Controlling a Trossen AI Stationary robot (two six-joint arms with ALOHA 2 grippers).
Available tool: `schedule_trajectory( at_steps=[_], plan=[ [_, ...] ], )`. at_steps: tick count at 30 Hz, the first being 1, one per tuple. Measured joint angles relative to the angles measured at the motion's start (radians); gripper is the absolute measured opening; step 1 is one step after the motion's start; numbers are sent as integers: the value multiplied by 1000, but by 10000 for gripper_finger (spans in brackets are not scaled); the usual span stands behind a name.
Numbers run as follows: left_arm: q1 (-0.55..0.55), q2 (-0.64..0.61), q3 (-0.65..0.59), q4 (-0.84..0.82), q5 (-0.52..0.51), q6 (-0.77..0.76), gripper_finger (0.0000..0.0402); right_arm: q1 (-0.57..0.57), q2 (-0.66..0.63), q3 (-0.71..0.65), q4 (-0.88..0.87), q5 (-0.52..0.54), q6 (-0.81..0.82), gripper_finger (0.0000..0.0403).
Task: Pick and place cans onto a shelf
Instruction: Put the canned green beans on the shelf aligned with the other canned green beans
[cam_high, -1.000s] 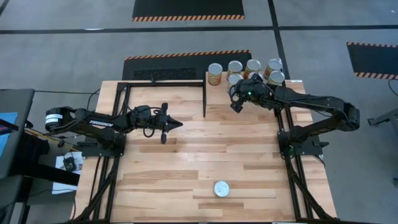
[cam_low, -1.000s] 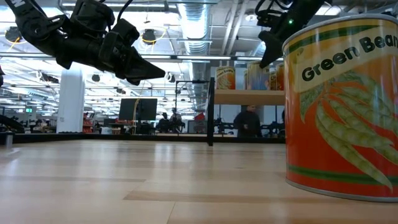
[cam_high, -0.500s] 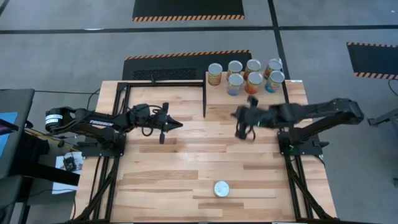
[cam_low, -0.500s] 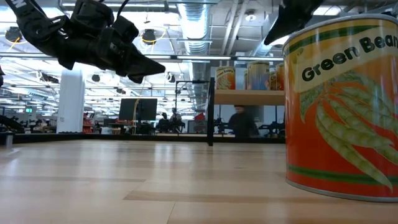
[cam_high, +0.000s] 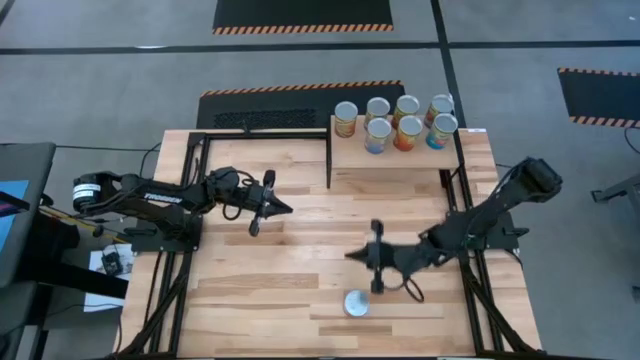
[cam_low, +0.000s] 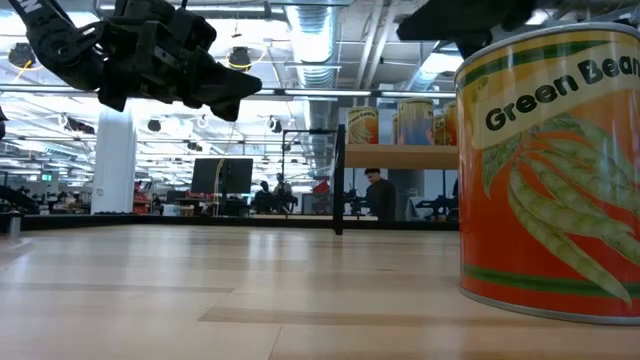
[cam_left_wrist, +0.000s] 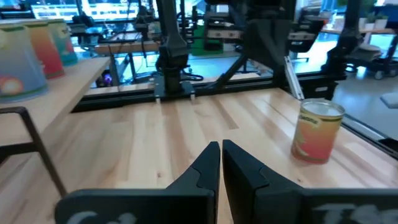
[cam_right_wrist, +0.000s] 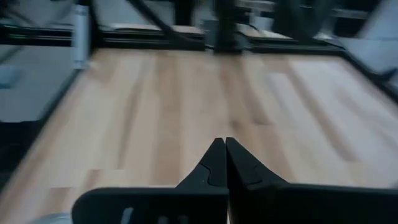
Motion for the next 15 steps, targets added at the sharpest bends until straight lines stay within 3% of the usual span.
schedule_trajectory(
  at_steps=[5, 15],
  plan=[
    [-30, 0, -58, 81, 0, -33, 9, 90, 78, 45, 33, 3, 44, 4],
    [-71, 0, -107, 157, -33, -77, 9, 263, 228, 280, -280, 25, 209, 6]
  ],
)
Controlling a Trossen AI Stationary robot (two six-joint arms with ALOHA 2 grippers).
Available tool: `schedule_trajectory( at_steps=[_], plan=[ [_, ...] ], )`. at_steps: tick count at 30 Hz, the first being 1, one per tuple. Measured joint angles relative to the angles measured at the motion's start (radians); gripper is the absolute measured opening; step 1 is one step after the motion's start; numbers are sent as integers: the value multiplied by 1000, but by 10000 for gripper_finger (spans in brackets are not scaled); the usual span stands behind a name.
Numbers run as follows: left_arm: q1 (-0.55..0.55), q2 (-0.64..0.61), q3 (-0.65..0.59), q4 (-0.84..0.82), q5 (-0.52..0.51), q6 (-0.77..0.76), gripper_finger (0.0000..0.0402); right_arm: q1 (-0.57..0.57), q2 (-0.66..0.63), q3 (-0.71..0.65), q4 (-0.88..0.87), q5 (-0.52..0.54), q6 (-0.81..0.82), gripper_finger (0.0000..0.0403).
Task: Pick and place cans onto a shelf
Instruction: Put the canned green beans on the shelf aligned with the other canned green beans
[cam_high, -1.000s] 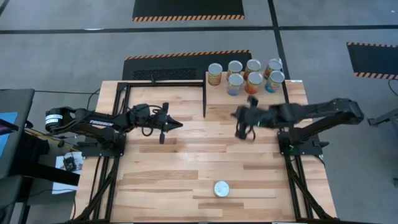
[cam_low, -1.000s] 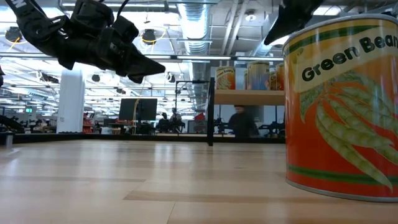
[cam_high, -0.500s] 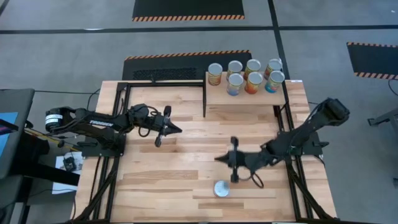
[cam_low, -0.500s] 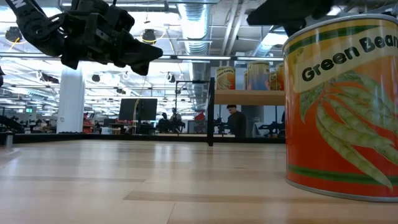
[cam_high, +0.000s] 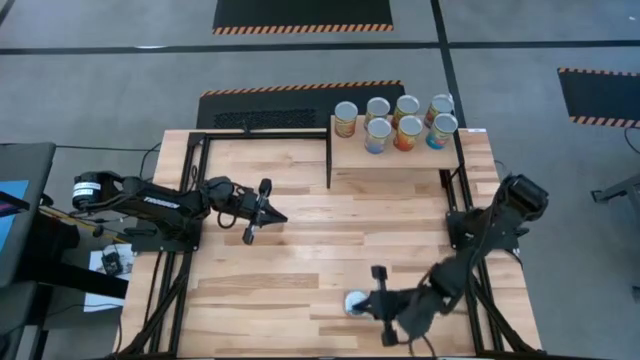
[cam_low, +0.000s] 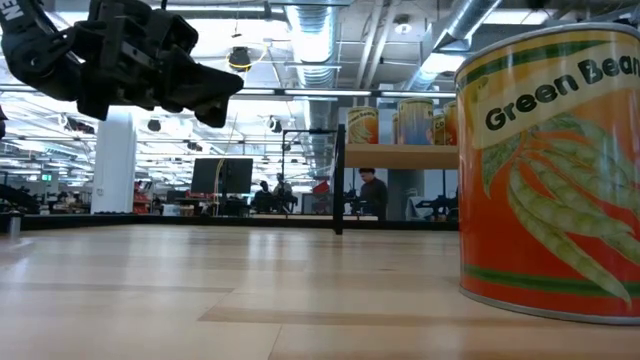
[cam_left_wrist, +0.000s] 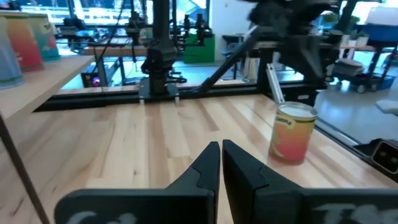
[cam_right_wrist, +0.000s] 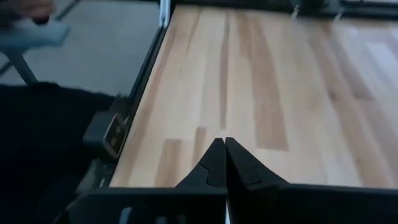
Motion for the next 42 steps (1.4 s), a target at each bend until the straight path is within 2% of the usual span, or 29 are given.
schedule_trajectory(
  at_steps=[6, 11, 18, 25, 42],
  plan=[
    [-24, 0, 0, 2, -102, -32, 9, 56, 136, 217, -281, -21, 140, 21],
    [-54, 0, 0, -6, -154, -31, 9, 84, 235, 379, -515, -22, 248, 62],
    [-103, 0, 0, -5, -212, -37, 9, 77, 330, 520, -718, -19, 269, 114],
    [-122, 0, 0, -3, -260, -30, 9, 59, 345, 527, -750, -4, 263, 133],
    [-121, 0, 0, 3, -286, -11, 9, 27, 348, 527, -750, -16, 216, 121]
  ],
)
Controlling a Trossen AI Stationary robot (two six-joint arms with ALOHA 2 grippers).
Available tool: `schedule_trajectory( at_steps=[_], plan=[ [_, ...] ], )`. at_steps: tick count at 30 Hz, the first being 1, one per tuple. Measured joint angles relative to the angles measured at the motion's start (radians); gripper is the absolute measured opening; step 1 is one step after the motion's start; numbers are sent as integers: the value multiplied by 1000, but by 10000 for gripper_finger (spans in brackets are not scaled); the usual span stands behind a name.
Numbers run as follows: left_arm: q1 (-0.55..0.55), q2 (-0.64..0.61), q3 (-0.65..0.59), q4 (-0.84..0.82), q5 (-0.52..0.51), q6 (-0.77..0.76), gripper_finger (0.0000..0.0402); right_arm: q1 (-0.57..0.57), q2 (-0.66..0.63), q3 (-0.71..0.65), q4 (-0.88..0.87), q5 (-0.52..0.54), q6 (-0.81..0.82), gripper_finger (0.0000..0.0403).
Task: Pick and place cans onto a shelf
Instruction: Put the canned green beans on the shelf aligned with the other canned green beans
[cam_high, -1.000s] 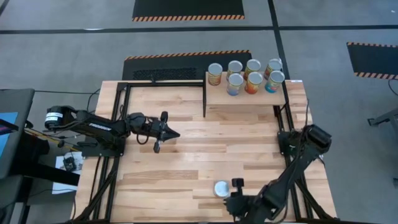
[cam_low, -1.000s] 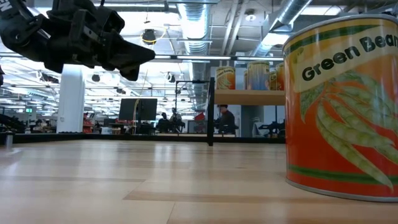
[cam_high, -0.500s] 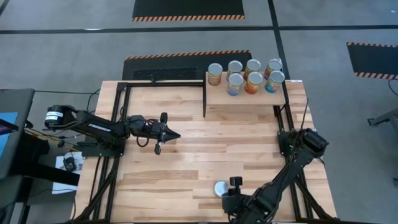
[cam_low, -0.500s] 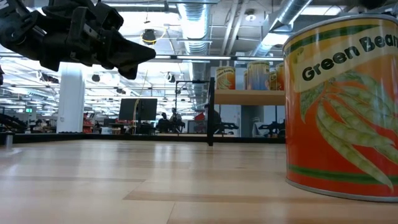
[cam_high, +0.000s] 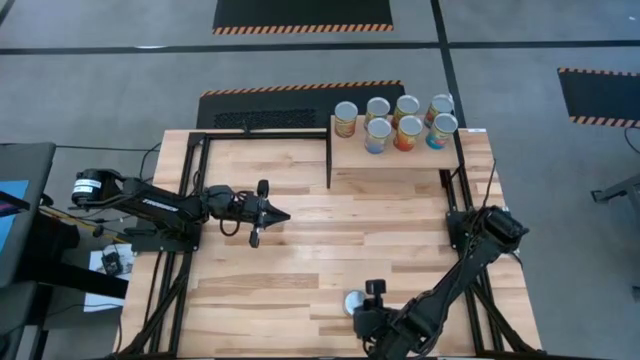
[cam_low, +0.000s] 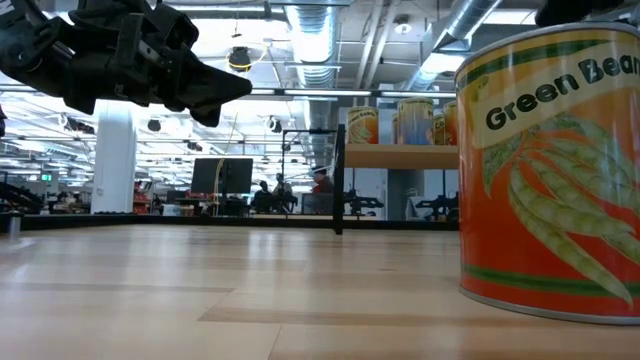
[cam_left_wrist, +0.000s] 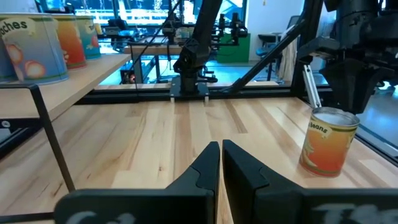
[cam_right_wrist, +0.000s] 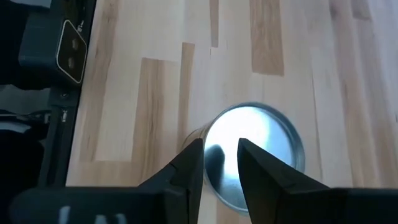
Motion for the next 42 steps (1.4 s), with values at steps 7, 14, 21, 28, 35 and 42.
schedule_trajectory(
  at_steps=[7, 14, 21, 28, 35, 42],
  plan=[
    [0, 0, 0, -1, 0, -12, 9, 0, 3, 0, 1, -30, 0, 123],
    [0, 0, 0, -3, 0, -14, 9, 0, 43, 2, 11, -48, -2, 123],
    [0, 0, 0, -2, 0, -15, 9, -13, 40, 2, -13, -34, 3, 97],
    [0, 0, 0, -1, -24, -23, 9, -31, 35, 3, -39, -44, -82, 10],
    [0, 0, 0, -5, -25, -38, 9, -92, -25, 47, -85, -73, -213, 5],
    [0, 0, 0, -7, -25, -56, 9, -224, -149, 155, -220, -27, -432, 4]
  ],
)
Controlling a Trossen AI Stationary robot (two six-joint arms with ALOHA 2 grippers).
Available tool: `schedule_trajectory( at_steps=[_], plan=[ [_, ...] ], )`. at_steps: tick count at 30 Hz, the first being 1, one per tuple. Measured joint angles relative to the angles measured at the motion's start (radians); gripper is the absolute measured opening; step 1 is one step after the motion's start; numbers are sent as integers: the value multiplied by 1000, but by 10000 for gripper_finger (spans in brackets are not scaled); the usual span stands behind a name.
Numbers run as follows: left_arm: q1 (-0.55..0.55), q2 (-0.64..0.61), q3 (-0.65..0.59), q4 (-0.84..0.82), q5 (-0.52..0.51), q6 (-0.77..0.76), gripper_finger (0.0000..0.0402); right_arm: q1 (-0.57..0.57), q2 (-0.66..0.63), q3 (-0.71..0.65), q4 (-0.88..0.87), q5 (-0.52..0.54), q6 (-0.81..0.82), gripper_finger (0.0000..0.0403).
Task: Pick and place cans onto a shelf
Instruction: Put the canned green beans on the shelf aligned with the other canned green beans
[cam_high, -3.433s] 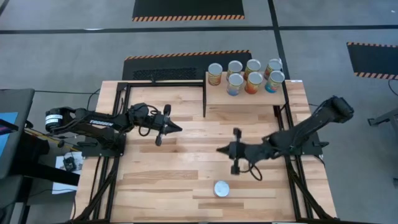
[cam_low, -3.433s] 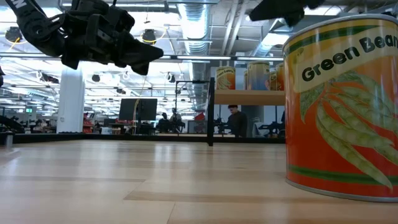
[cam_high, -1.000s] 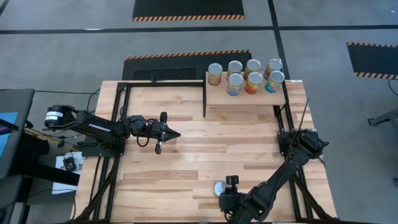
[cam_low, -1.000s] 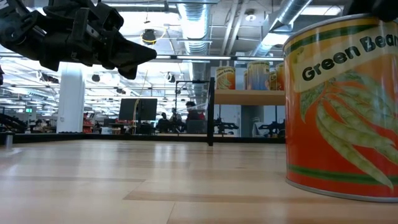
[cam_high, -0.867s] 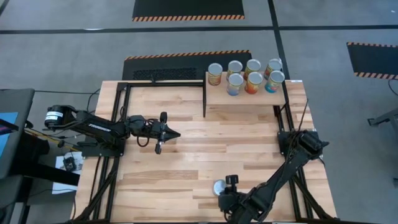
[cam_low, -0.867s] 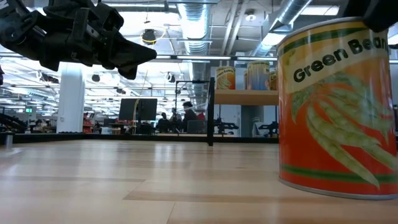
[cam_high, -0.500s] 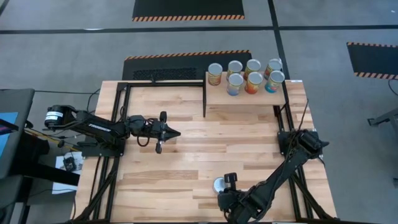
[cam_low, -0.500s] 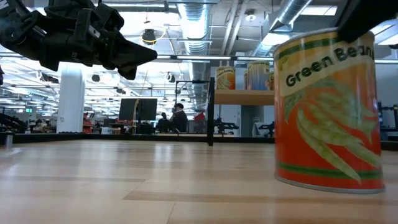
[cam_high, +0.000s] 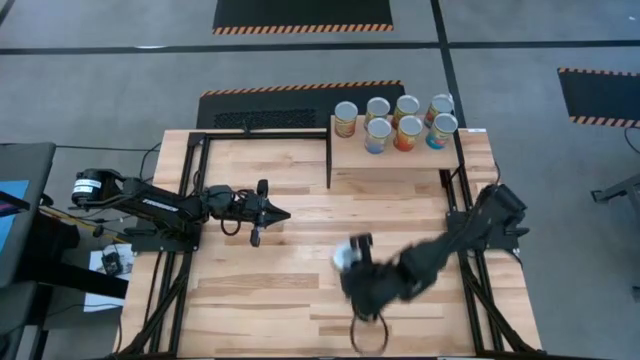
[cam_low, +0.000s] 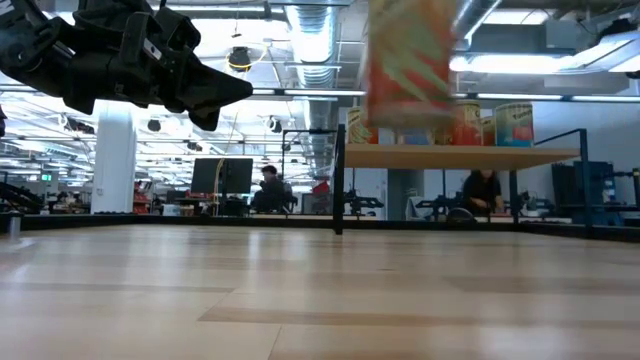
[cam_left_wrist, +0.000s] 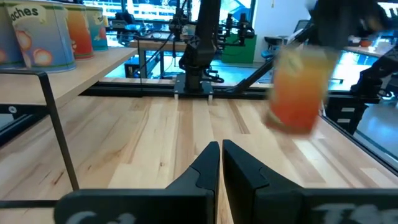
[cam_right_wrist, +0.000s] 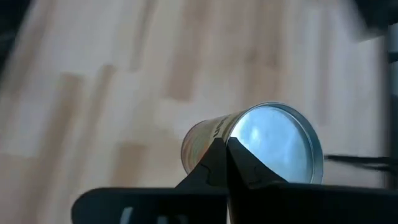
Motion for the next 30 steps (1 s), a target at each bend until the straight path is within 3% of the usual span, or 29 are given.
schedule_trajectory(
  at_steps=[7, 12, 21, 30],
  plan=[
    [0, 0, 0, 3, 0, 1, 9, -220, -176, 59, -34, 12, -348, 6],
    [0, 0, 0, 6, 0, 1, 9, -458, -269, 61, -29, -87, -525, 4],
    [0, 0, 0, 7, 0, 3, 9, -793, -210, 59, -26, -310, -677, 3],
    [0, 0, 0, 10, -1, 13, 9, -878, -134, 59, 0, -348, -720, 3]
  ],
)
